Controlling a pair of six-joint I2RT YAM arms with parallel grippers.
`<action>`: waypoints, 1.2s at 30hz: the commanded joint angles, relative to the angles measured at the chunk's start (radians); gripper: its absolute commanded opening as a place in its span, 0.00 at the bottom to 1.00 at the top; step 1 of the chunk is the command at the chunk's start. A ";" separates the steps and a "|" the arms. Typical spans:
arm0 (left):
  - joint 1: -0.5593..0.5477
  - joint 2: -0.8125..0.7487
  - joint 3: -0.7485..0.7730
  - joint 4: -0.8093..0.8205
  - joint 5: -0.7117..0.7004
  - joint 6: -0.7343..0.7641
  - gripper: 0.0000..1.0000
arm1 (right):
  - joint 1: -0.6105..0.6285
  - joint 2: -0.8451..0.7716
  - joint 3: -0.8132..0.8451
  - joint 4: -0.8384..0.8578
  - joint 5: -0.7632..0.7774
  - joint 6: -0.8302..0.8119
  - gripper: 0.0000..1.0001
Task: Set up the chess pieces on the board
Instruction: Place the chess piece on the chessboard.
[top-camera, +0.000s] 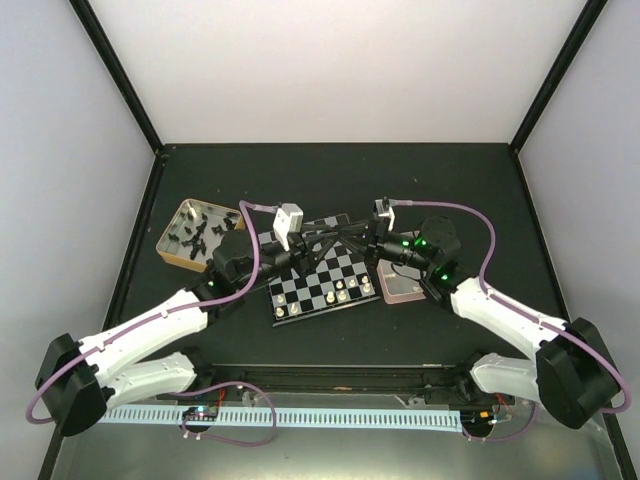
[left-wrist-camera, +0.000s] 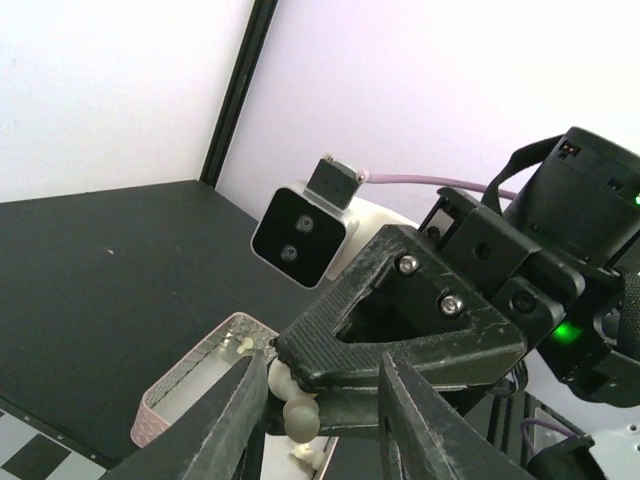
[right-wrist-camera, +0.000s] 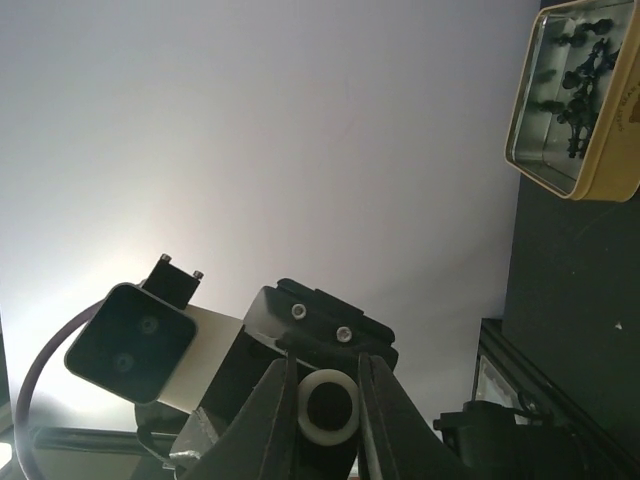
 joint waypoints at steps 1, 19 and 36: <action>0.006 -0.024 0.007 0.054 0.000 0.019 0.30 | -0.001 0.004 -0.009 -0.012 -0.012 -0.008 0.01; 0.006 0.002 -0.007 0.025 0.019 0.016 0.30 | -0.001 0.032 -0.042 0.177 -0.027 0.098 0.04; 0.006 0.018 0.025 -0.007 -0.019 0.060 0.05 | -0.001 0.067 -0.055 0.234 -0.058 0.123 0.06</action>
